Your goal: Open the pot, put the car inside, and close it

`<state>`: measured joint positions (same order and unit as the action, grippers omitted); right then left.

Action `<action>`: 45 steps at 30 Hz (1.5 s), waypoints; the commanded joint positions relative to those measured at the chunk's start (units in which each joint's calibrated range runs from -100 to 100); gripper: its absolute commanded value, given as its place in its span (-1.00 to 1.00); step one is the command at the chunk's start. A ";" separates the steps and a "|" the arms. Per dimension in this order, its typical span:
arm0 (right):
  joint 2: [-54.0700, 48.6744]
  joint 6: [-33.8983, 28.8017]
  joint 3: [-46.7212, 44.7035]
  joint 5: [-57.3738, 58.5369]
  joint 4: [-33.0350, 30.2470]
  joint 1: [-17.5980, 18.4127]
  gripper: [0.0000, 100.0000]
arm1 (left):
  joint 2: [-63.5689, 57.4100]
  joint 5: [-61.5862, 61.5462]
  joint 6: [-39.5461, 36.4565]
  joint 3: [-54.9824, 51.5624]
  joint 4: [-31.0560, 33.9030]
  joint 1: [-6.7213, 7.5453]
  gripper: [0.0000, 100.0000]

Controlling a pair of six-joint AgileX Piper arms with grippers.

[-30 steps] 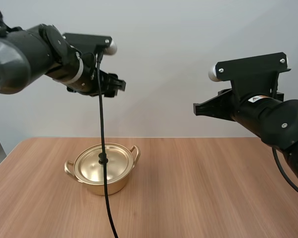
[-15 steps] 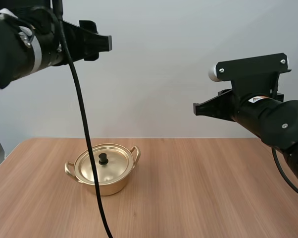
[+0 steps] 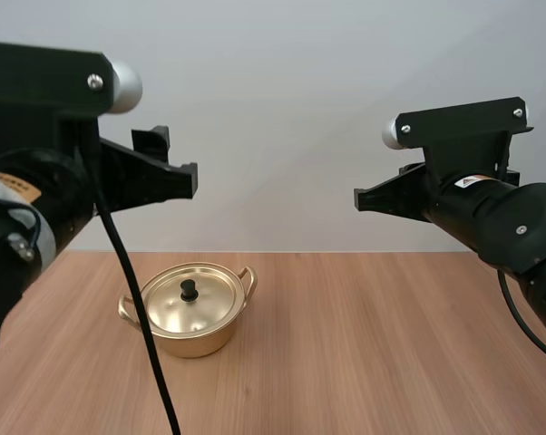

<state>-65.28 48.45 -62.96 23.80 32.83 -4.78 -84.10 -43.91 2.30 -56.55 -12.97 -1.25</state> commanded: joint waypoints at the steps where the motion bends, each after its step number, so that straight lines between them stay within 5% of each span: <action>1: 0.00 0.01 0.03 -0.04 0.06 -0.03 -1.00 | -4.21 0.10 -0.02 -3.52 3.24 0.01 1.00; 8: 0.00 0.01 0.03 -0.04 0.06 -0.03 -1.00 | -13.57 0.25 -12.93 -10.47 16.32 0.01 1.00; 18: 0.00 0.01 0.03 -0.21 0.04 -0.03 -1.00 | -15.90 0.63 -13.02 -21.07 15.58 0.01 1.00; 23: 0.00 0.01 0.03 -0.21 0.04 -0.03 -1.00 | -15.90 1.46 -13.02 -25.22 9.63 0.01 1.00; 35: 0.00 0.01 0.03 -0.21 0.04 -0.03 -1.00 | -15.90 15.43 -13.02 -31.47 9.18 0.01 1.00; 45: 0.00 0.01 0.03 -0.21 0.04 -0.03 -1.00 | -15.90 16.03 -13.02 -37.53 8.88 4.01 1.00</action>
<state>-65.28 48.45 -62.96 23.63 32.83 -4.78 -100.00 -27.94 -10.74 -93.95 -4.04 2.41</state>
